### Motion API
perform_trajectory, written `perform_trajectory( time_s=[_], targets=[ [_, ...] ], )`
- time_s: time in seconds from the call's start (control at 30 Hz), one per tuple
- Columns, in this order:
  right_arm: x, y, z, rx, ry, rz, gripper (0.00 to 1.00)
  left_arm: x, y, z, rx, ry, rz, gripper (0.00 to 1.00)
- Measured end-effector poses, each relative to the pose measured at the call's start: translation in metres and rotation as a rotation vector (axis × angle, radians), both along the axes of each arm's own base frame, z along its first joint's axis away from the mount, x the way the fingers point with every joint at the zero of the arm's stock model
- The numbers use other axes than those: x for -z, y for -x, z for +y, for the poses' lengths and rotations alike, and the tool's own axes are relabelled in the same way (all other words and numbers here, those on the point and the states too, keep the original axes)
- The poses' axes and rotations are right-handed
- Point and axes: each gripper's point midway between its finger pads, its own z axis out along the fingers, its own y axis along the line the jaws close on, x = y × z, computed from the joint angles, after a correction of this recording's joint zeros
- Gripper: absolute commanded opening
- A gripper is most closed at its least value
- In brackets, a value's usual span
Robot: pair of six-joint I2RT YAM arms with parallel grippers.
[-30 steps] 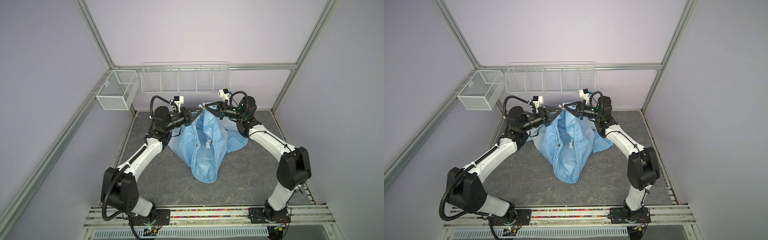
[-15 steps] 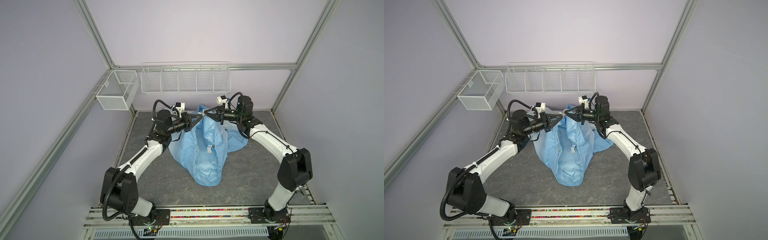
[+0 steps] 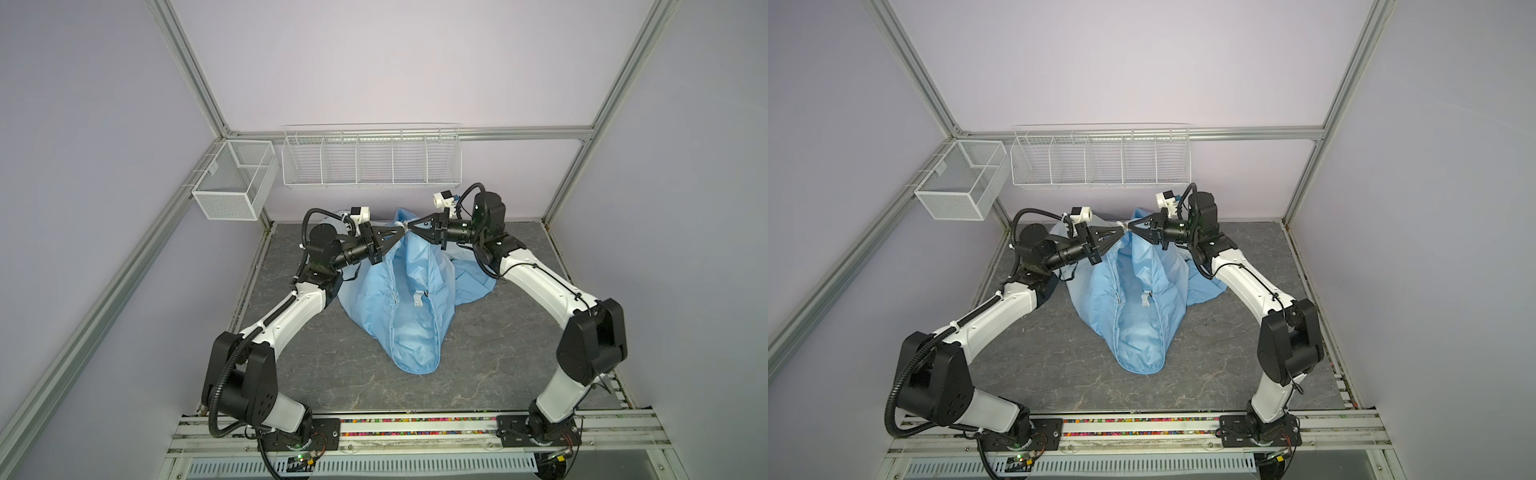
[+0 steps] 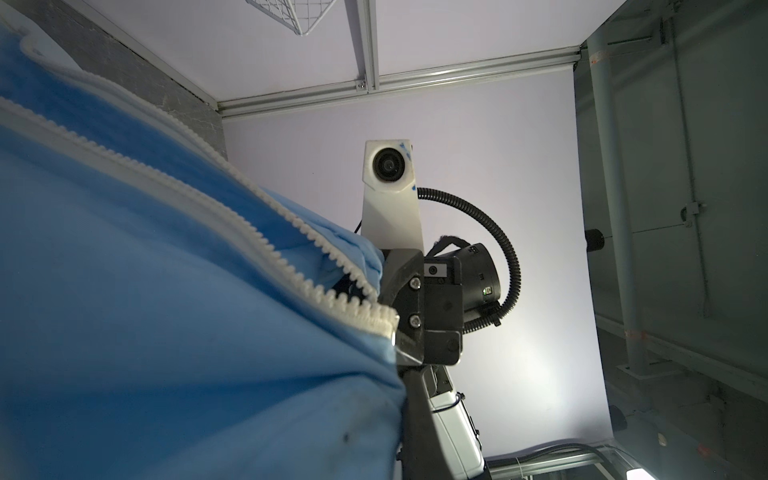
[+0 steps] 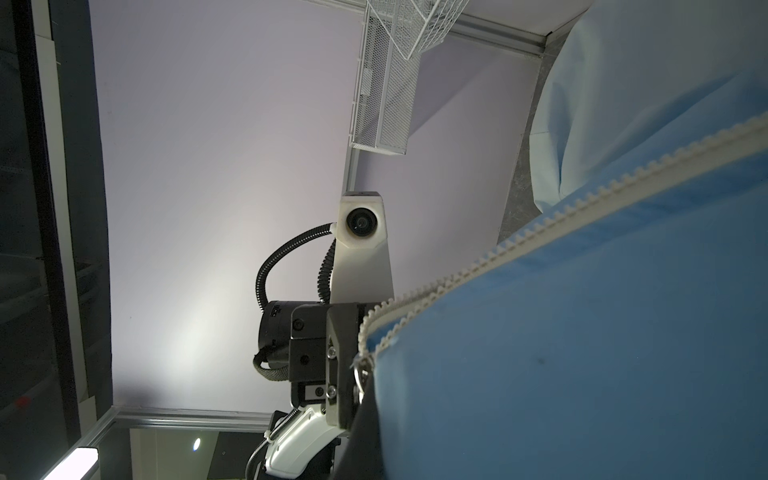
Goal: Zip up the jacket
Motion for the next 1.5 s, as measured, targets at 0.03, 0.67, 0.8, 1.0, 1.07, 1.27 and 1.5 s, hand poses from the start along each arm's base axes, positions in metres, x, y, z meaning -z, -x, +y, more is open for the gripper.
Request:
perform_trajectory(
  time_s=[0.03, 0.67, 0.8, 1.0, 1.07, 1.27, 1.5],
  targets=[
    [0.0, 0.0, 0.0, 0.001, 0.001, -0.002, 0.07, 0.001, 0.0, 0.0, 0.001, 0.003, 0.007, 0.0],
    [0.003, -0.019, -0.011, 0.105, -0.029, 0.014, 0.39, 0.023, 0.018, -0.007, 0.089, -0.033, 0.04, 0.0],
    [-0.001, -0.019, -0.011, 0.105, -0.043, 0.012, 0.41, 0.023, 0.018, -0.007, 0.088, -0.034, 0.036, 0.0],
    [0.007, -0.013, -0.003, 0.096, -0.046, 0.024, 0.47, 0.021, 0.019, -0.007, 0.089, -0.033, 0.033, 0.0],
    [0.014, -0.011, 0.0, 0.094, -0.04, 0.037, 0.48, 0.023, 0.02, -0.007, 0.09, -0.034, 0.036, 0.0],
    [0.025, -0.006, 0.006, 0.097, -0.034, 0.066, 0.37, 0.026, 0.021, -0.007, 0.095, -0.037, 0.042, 0.0],
    [0.02, -0.007, 0.008, 0.109, -0.064, 0.077, 0.17, 0.025, 0.026, -0.005, 0.097, -0.036, 0.039, 0.0]
  ],
)
